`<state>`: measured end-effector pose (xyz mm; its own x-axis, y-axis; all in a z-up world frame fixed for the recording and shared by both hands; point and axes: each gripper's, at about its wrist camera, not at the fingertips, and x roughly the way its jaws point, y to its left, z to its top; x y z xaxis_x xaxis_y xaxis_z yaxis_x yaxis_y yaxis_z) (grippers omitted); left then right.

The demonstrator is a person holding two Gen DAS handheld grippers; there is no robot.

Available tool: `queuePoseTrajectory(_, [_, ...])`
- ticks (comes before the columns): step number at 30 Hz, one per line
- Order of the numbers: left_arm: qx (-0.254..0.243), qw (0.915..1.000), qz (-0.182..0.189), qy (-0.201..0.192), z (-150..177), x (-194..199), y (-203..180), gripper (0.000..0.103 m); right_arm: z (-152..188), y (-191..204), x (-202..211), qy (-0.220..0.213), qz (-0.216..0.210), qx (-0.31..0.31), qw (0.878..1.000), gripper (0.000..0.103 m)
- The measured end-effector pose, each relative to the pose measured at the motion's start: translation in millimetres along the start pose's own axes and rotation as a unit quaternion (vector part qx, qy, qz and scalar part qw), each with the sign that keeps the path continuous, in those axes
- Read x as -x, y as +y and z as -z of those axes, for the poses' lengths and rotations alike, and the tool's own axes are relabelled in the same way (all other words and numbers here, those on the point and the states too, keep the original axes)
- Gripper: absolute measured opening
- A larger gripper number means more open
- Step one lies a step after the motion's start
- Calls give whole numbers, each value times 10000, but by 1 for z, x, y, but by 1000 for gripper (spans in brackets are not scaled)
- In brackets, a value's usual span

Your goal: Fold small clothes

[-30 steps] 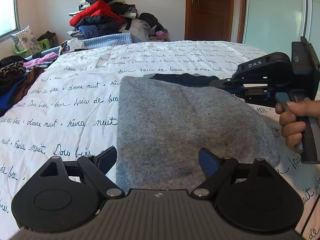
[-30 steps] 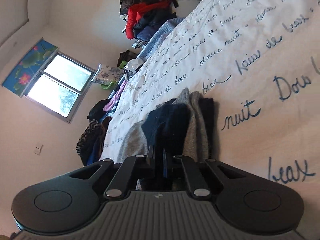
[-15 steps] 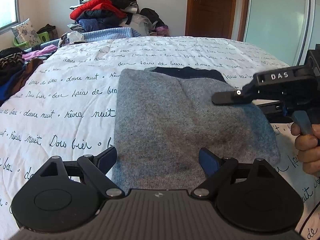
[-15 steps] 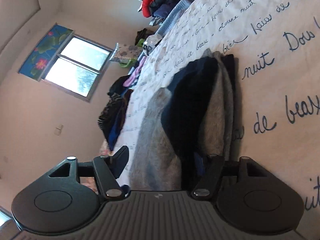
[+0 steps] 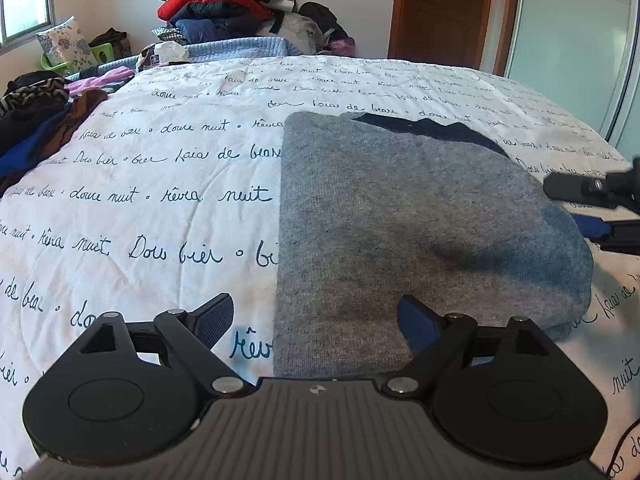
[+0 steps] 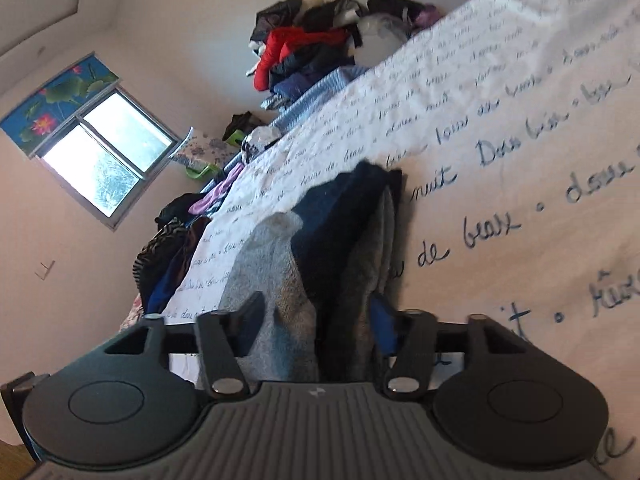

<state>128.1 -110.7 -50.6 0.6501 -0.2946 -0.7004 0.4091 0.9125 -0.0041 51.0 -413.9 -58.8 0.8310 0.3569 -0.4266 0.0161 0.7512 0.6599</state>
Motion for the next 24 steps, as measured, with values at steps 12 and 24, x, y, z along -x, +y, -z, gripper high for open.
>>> queuePoseTrajectory(12, [151,9998,-34,-124,-5,22,6,88,30,16,4,466,605,254,9968,75])
queuePoseTrajectory(24, [-20,9991,-137,-406,-18,13,11,91,32,24,-15,645,659,435,9948,75])
